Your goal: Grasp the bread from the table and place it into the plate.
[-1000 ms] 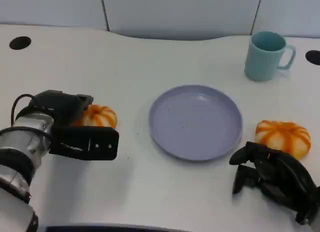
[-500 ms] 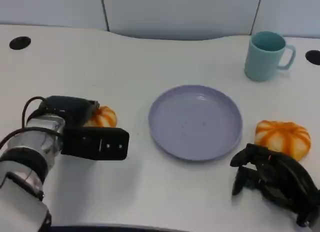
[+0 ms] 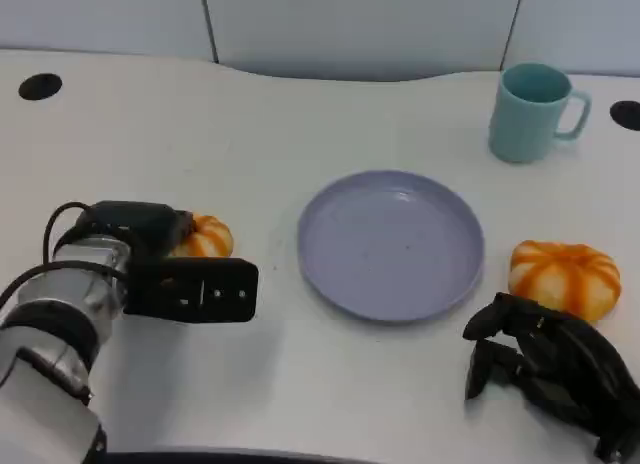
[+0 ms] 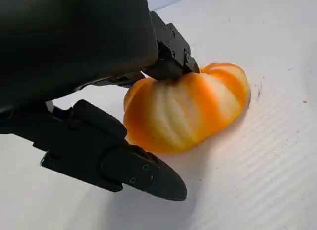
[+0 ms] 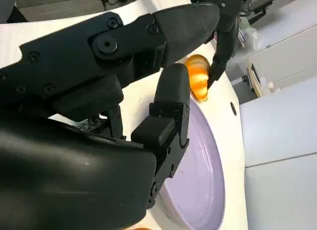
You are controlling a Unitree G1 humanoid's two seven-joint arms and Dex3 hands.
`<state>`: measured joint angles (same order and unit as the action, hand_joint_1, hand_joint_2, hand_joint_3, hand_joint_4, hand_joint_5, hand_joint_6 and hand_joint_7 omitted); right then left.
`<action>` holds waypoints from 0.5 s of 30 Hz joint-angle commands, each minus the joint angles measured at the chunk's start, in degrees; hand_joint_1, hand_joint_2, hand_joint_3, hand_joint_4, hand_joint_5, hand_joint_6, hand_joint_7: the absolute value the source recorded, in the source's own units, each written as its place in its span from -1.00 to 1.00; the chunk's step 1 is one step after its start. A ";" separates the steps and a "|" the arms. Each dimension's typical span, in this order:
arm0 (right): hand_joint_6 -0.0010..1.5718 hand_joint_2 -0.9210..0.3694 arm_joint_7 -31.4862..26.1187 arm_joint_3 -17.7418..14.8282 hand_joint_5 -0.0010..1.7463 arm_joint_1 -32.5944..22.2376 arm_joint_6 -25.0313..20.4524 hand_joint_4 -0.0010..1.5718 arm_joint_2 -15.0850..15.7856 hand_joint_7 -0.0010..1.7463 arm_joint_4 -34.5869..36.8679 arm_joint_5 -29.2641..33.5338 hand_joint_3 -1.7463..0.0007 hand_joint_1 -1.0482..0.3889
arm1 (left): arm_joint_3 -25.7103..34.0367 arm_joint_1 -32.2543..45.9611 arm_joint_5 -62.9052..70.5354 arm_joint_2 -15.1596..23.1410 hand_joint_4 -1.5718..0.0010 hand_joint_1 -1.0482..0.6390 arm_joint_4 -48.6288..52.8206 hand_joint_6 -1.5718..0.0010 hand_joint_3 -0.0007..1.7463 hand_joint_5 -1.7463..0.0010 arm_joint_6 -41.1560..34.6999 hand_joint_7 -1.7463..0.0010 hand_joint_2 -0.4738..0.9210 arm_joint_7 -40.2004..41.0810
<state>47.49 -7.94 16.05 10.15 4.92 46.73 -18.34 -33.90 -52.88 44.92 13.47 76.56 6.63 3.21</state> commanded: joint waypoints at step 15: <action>-0.09 -1.00 0.33 0.03 0.86 -1.93 -0.01 -0.23 0.41 0.25 1.85 0.45 0.84 -0.30 | -5.54 3.96 3.65 1.02 0.12 -0.13 1.46 0.24 -0.97 -1.00 -0.47 -0.38 0.88 13.07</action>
<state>48.07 -7.93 15.86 11.05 4.92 47.00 -18.51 -38.82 -50.93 47.98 13.43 77.13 5.66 15.83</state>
